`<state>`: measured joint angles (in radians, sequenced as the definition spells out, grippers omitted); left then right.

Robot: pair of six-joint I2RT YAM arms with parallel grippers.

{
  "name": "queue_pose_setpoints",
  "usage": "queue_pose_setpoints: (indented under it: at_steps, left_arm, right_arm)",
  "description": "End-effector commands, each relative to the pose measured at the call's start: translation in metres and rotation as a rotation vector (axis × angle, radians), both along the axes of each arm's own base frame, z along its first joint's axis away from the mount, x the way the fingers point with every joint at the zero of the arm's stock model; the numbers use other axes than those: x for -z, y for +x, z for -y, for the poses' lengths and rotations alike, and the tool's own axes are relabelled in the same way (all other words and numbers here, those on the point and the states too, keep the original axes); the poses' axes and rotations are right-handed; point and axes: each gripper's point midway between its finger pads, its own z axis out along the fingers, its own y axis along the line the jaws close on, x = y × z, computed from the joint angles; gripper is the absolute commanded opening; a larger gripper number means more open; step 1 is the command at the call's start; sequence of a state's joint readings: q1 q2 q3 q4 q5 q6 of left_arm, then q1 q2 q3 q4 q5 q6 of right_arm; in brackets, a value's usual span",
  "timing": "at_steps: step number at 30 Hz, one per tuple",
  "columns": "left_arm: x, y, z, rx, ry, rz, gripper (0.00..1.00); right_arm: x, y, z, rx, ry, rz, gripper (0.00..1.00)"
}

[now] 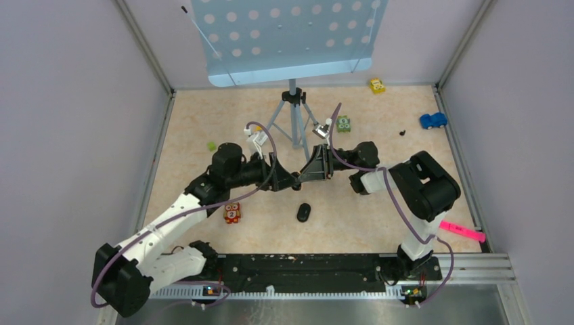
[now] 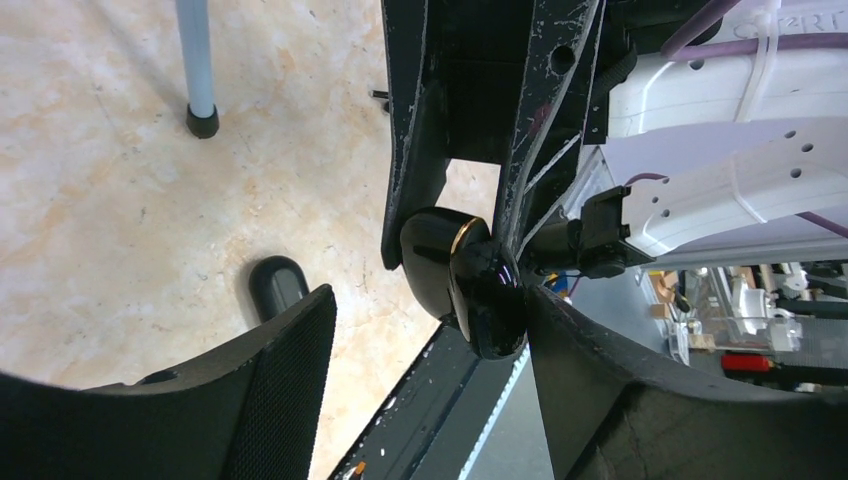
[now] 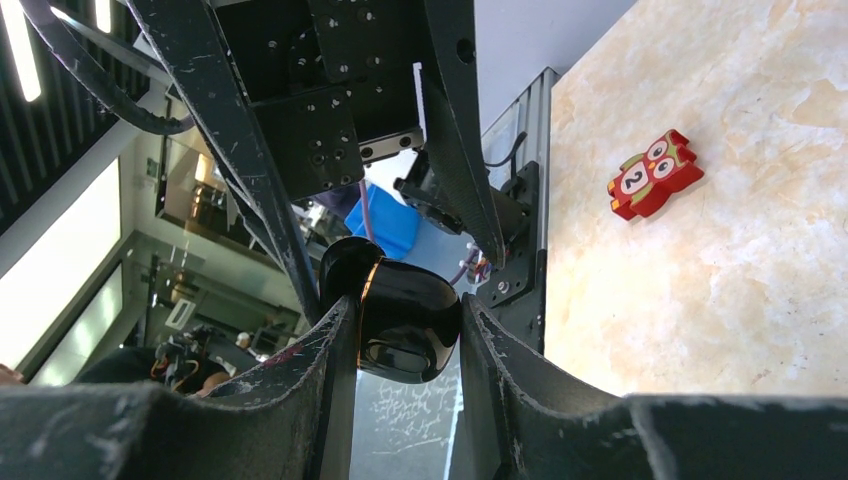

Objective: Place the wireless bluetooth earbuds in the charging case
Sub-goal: Open the charging case.

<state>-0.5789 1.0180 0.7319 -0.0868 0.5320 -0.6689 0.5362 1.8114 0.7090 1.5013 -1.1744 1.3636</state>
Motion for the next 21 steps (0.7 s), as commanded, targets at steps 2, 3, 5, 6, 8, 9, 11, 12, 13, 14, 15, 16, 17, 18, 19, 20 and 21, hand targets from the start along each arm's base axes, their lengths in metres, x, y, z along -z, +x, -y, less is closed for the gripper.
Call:
queue_pose_setpoints:
  at_steps: [2,3,5,6,8,9,11,12,13,14,15,16,17,18,19,20,21]
  left_arm:
    - [-0.019,0.007,-0.014,-0.075,0.025,0.097,0.73]
    - [-0.020,0.006,-0.016,-0.081,0.024,0.106,0.73]
    - [-0.022,0.006,-0.018,-0.096,0.019,0.114,0.73]
    - [-0.022,0.005,-0.019,-0.101,0.017,0.117,0.73]
    - [-0.025,0.003,-0.020,-0.102,0.008,0.120,0.73]
    - [-0.027,0.002,-0.020,-0.097,0.001,0.120,0.73]
    - [-0.034,-0.003,-0.019,-0.083,-0.024,0.118,0.75]
    - [-0.038,-0.007,-0.018,-0.063,-0.044,0.131,0.77]
    - [-0.042,-0.010,-0.017,-0.049,-0.062,0.145,0.79]
    - [-0.044,-0.013,-0.016,-0.038,-0.078,0.158,0.80]
    - [-0.046,-0.014,-0.016,-0.032,-0.090,0.168,0.80]
    - [-0.046,-0.016,-0.016,-0.026,-0.096,0.173,0.82]
    - [-0.044,-0.017,-0.016,-0.021,-0.098,0.171,0.83]
    - [-0.043,-0.019,-0.015,-0.005,-0.104,0.171,0.84]
    - [-0.042,-0.021,-0.014,0.010,-0.111,0.172,0.87]
    - [-0.041,-0.021,-0.014,0.011,-0.115,0.162,0.88]
    - [-0.039,-0.020,-0.014,0.006,-0.118,0.153,0.88]
  right_arm:
    - [-0.023,-0.010,0.001,-0.008,0.123,0.208,0.00]
    - [-0.022,-0.010,0.001,-0.007,0.122,0.207,0.00]
    - [-0.022,-0.009,0.000,-0.007,0.123,0.208,0.00]
    - [-0.022,-0.009,0.000,-0.006,0.123,0.208,0.00]
    - [-0.022,-0.008,0.000,-0.007,0.124,0.210,0.00]
    - [-0.022,-0.007,-0.001,-0.007,0.124,0.209,0.00]
    - [-0.023,-0.008,-0.001,-0.011,0.123,0.211,0.00]
    - [-0.023,-0.008,-0.001,-0.014,0.123,0.212,0.00]
    - [-0.023,-0.009,-0.001,-0.015,0.123,0.215,0.00]
    - [-0.023,-0.009,0.000,-0.014,0.123,0.215,0.00]
    - [-0.023,-0.009,0.000,-0.017,0.122,0.215,0.00]
    - [-0.022,-0.010,0.000,-0.016,0.120,0.214,0.00]
    - [-0.021,-0.010,0.001,-0.016,0.118,0.211,0.00]
    - [-0.020,-0.011,0.001,-0.017,0.116,0.211,0.00]
    - [-0.019,-0.011,0.001,-0.018,0.114,0.210,0.00]
    - [-0.018,-0.011,0.001,-0.018,0.113,0.208,0.00]
    - [-0.018,-0.012,0.001,-0.020,0.112,0.208,0.00]
